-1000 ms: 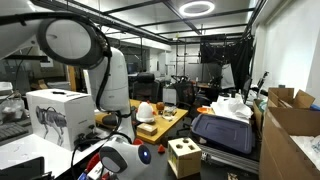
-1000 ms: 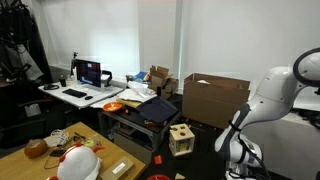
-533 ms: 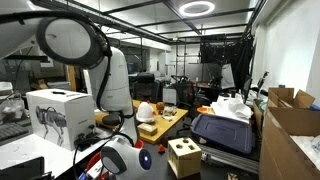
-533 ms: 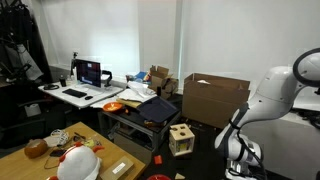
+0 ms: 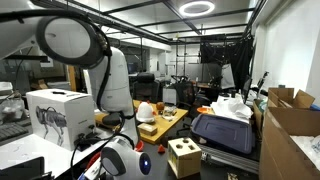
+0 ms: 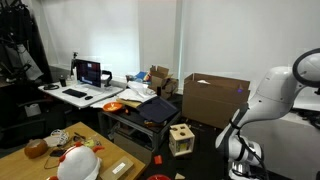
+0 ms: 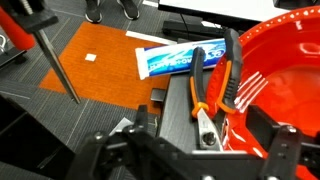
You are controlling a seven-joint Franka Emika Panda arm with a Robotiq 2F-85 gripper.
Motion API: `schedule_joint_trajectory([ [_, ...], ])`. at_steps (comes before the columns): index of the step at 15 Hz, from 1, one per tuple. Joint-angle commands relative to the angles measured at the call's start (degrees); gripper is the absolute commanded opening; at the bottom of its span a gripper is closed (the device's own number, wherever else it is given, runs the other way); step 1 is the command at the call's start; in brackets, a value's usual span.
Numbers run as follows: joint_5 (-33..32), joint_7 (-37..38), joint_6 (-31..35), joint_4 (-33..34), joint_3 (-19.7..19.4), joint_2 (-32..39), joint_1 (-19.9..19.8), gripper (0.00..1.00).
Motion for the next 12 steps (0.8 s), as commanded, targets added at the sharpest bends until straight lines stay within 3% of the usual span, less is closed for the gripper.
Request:
schedule_joint_trajectory([
  [1,1.00,-2.60,-3.03,0.22,-0.89,-0.08,1.66,1.00],
  [12,0.85,-1.82,-3.12,4.67,-1.16,2.83,5.97,1.00],
])
